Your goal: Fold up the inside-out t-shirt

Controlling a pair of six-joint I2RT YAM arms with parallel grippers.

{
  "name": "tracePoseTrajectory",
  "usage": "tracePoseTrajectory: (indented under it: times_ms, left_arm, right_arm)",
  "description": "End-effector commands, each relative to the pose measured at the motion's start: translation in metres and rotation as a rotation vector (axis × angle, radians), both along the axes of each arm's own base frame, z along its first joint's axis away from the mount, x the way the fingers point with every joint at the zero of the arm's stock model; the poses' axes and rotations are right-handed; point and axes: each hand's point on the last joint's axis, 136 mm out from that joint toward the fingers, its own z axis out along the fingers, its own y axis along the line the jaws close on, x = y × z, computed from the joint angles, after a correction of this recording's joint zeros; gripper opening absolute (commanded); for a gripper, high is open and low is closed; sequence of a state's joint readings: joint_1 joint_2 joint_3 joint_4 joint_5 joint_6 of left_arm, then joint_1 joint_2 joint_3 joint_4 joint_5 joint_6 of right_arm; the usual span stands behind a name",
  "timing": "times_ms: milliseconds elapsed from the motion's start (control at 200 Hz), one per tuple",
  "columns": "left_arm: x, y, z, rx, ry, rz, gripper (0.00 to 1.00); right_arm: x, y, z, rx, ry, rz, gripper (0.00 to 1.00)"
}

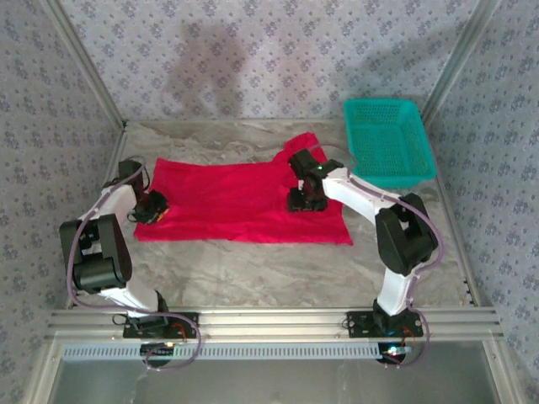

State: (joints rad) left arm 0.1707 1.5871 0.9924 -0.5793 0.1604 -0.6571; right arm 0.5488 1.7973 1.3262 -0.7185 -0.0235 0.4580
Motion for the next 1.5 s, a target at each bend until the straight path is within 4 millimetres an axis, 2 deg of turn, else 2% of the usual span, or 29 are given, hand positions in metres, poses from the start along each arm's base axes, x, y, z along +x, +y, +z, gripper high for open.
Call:
tracePoseTrajectory:
  times_ms: [0,40,255,440,615,720,830,904,1029,1114,1194,1329,1494]
  left_arm:
    - [0.003,-0.001,0.001,-0.001,-0.005,-0.022,0.19]
    - [0.002,-0.001,0.001,-0.001,-0.003,-0.023,0.19]
    - [0.0,-0.002,-0.001,-0.004,0.001,-0.026,0.19]
    - [-0.002,-0.003,0.0,-0.006,-0.003,-0.028,0.19]
    - [-0.008,-0.001,0.004,0.005,-0.001,-0.03,0.19]
    - [-0.01,0.002,0.009,0.007,-0.008,-0.025,0.19]
    - [-0.009,0.003,0.016,0.006,-0.029,-0.016,0.19]
    - [-0.007,0.001,0.02,-0.004,-0.046,-0.014,0.19]
    - [-0.004,-0.002,0.02,-0.025,-0.055,-0.013,0.2]
    - [-0.004,-0.003,0.018,-0.03,-0.05,-0.014,0.2]
    - [-0.003,-0.004,0.017,-0.034,-0.051,-0.013,0.2]
    - [-0.003,-0.006,0.016,-0.042,-0.052,-0.017,0.22]
    - [-0.005,-0.006,0.016,-0.039,-0.051,-0.017,0.25]
  right_arm:
    - [0.008,-0.007,-0.013,0.063,-0.003,-0.055,0.59]
    - [0.01,-0.013,-0.019,0.058,0.003,-0.068,0.61]
    - [0.052,-0.008,-0.03,0.087,-0.051,-0.104,0.63]
    - [0.094,-0.004,-0.027,0.059,-0.106,-0.115,0.63]
    - [0.139,0.007,-0.01,0.051,-0.162,-0.106,0.62]
    - [0.146,0.012,0.003,0.056,-0.153,-0.091,0.62]
    - [0.141,0.011,0.02,0.057,-0.155,-0.074,0.62]
    - [0.128,0.006,0.032,0.064,-0.154,-0.069,0.62]
    - [0.096,-0.01,0.032,0.062,-0.131,-0.063,0.63]
    - [0.075,-0.02,0.021,0.064,-0.11,-0.051,0.64]
    - [0.064,-0.025,0.008,0.074,-0.1,-0.049,0.7]
    - [0.066,-0.022,-0.011,0.105,-0.089,-0.061,0.74]
    - [0.076,-0.015,-0.032,0.121,-0.069,-0.077,0.75]
